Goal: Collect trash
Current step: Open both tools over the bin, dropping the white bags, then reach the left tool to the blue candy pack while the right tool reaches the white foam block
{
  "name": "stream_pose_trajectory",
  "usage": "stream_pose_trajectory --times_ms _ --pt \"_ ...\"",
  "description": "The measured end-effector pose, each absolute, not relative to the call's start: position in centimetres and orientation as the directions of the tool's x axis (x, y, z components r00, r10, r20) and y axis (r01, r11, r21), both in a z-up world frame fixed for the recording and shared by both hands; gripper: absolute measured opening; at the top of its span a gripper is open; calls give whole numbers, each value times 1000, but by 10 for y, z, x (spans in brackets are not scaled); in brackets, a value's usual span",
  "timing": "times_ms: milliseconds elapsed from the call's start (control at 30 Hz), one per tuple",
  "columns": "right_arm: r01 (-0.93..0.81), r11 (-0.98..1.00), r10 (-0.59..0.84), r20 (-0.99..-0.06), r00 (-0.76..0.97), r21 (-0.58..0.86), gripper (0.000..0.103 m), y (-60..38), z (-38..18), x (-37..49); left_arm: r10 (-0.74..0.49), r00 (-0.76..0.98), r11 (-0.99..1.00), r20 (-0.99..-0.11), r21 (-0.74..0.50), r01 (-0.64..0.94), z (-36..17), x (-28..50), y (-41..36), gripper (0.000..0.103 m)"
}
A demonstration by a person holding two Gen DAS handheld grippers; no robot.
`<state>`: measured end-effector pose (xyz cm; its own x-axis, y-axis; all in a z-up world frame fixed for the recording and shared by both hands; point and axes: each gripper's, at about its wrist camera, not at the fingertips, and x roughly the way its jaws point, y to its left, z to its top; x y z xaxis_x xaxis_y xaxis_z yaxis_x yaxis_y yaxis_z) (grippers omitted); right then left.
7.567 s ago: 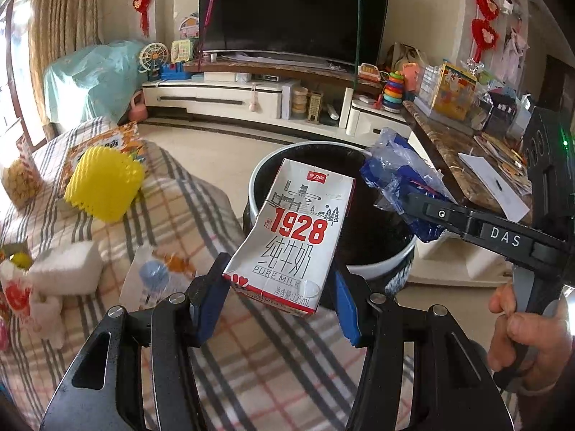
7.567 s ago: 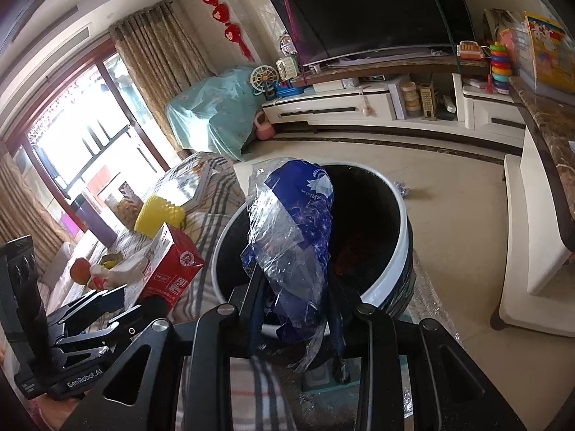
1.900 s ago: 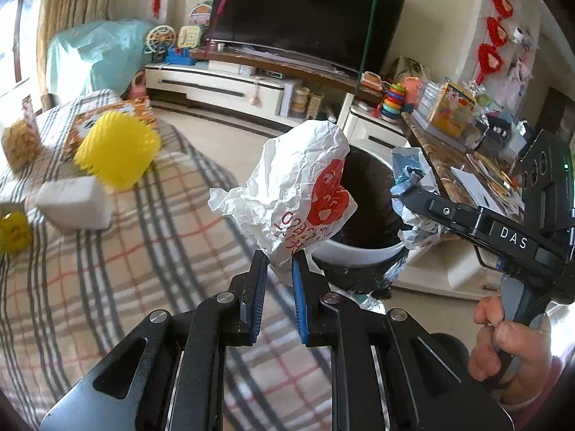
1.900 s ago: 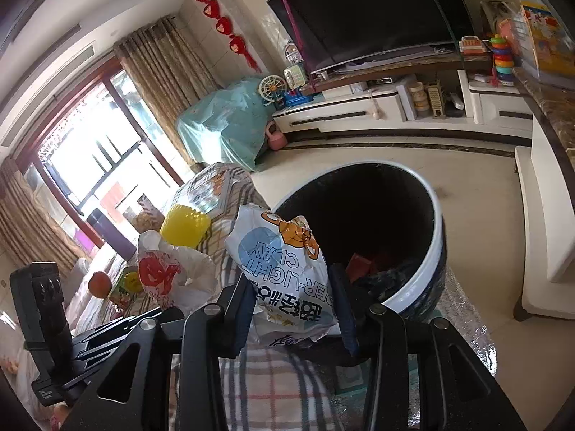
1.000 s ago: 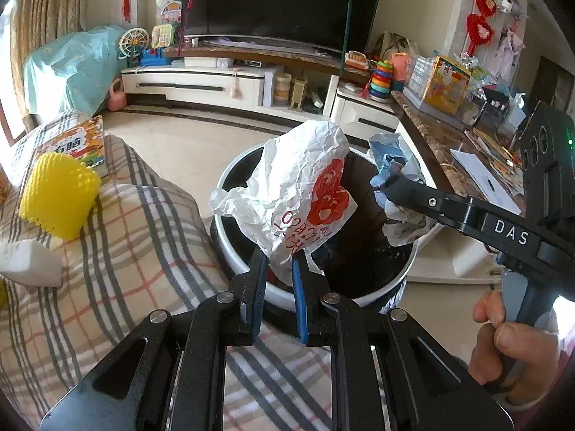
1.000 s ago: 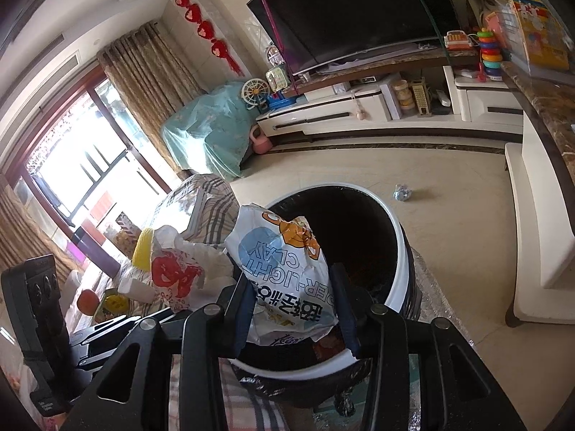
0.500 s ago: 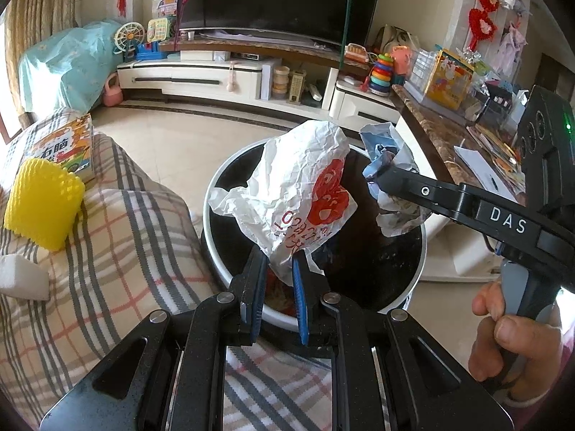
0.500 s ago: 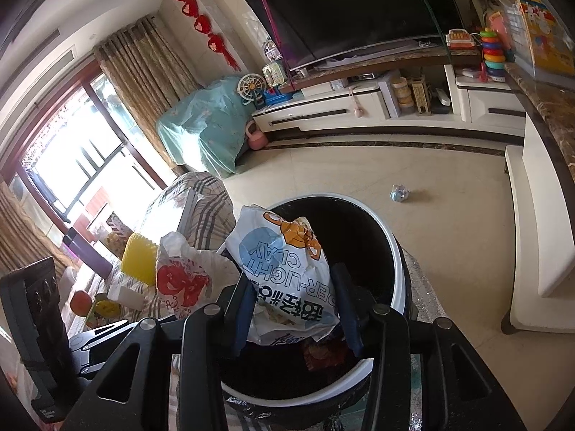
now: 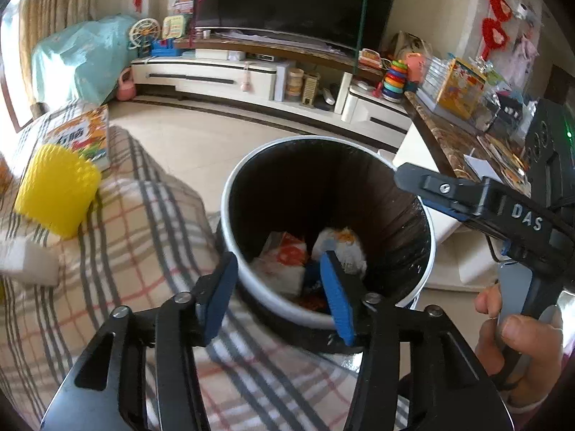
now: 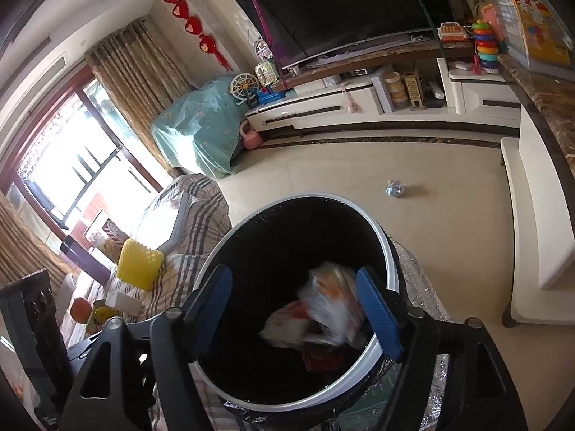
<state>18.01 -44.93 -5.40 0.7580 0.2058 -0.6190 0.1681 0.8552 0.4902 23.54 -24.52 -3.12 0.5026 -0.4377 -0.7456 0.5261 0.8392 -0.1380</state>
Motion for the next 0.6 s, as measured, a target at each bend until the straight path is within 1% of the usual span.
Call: stream_pose_trajectory --times_ms 33,100,200,400,600 --pt "169 853 205 -616 761 493 81 -449 -53 178 -438 505 842 -744 -144 519 -32 233 -241 53" --pt "166 851 208 -609 765 498 82 -448 -51 174 -431 516 855 -740 -153 495 -32 228 -231 63" --pt "157 852 209 -600 772 500 87 -439 -50 165 -427 535 870 -729 -168 464 -34 218 -213 67" --pt "112 857 246 -591 769 502 88 -411 -50 151 -392 571 901 -721 -176 396 -40 199 -175 72" --pt "49 862 298 -582 756 505 88 -375 -52 141 -365 582 925 -727 -214 313 -49 187 -134 72"
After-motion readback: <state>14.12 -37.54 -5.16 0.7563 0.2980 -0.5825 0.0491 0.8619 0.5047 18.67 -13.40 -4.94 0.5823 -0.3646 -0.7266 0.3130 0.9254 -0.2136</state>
